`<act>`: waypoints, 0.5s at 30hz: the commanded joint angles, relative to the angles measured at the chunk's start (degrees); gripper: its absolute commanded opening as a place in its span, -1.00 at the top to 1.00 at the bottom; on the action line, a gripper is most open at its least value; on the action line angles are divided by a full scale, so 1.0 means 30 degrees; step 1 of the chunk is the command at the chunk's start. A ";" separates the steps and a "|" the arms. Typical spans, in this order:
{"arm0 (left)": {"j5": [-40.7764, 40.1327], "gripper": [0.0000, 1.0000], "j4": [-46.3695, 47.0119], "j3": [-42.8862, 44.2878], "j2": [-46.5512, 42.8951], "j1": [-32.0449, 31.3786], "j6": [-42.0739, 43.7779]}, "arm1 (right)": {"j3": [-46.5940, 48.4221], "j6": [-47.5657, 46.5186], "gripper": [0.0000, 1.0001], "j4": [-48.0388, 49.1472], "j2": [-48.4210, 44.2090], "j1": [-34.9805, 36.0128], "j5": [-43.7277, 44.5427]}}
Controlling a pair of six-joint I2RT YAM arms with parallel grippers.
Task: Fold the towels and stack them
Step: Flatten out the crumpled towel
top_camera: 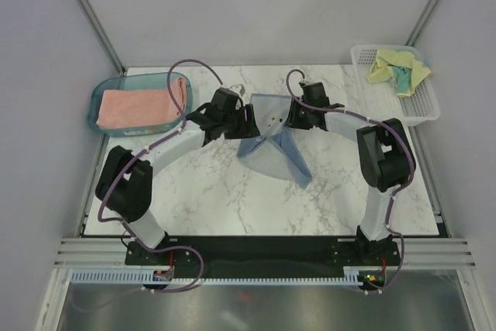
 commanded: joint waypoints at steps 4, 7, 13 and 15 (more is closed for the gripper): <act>0.0809 -0.36 -0.1052 0.3459 0.2021 -0.0178 0.1765 | -0.3917 0.1200 0.08 -0.3638 -0.5896 0.0380 0.0877; 0.2332 -0.37 -0.0673 0.4540 0.3368 -0.0762 0.3454 | -0.6086 0.0508 0.08 -0.3524 -0.8300 0.0409 -0.0554; 0.4943 -0.28 -0.0085 0.5803 0.5506 -0.0853 0.8761 | -1.0041 -0.1227 0.18 -0.3144 -1.2871 0.0701 -0.1261; 0.5060 -0.29 -0.0260 0.6155 0.5890 -0.0853 0.9377 | -1.1559 -0.0587 0.17 -0.2500 -1.4044 0.1752 -0.0914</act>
